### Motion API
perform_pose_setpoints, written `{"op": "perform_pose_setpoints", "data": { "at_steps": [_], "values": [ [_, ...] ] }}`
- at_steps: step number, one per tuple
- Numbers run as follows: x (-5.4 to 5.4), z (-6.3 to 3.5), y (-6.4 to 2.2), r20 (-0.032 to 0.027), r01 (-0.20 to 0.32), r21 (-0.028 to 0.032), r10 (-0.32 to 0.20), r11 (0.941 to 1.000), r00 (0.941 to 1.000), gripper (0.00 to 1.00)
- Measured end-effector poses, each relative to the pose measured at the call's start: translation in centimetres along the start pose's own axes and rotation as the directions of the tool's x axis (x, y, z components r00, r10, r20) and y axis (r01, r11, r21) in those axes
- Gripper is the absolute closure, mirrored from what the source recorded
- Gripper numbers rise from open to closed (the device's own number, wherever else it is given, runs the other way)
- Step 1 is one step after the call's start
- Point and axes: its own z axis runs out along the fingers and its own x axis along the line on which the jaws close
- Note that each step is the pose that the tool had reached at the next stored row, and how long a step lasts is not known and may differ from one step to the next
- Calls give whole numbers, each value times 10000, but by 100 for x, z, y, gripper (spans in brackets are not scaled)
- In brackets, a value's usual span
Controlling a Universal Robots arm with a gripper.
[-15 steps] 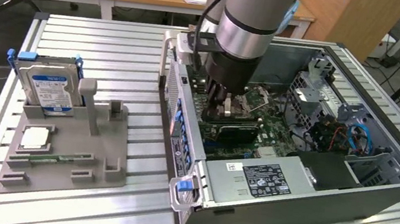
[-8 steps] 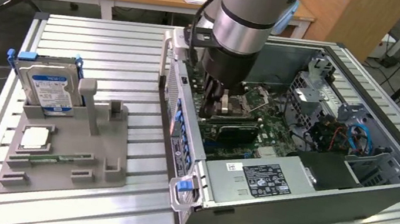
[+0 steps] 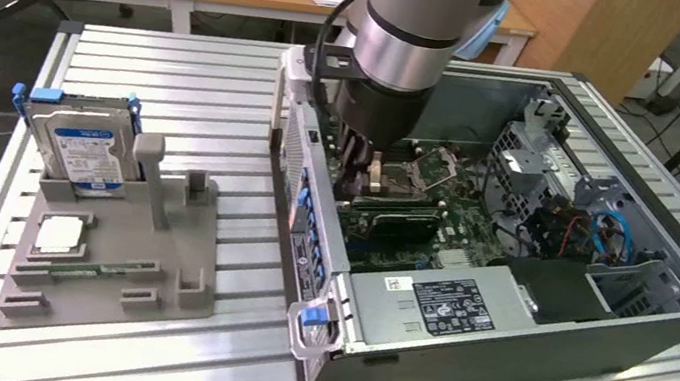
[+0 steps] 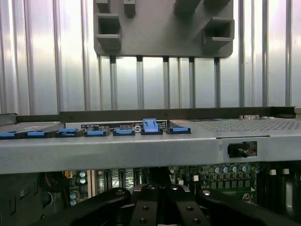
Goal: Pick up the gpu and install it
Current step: 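Press down on the gpu until it lock into place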
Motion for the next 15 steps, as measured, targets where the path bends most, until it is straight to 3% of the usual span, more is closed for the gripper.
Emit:
{"op": "perform_pose_setpoints", "data": {
  "at_steps": [15],
  "values": [
    [6,2,74,2,-1,-35,1,10000,10000,89]
  ]
}}
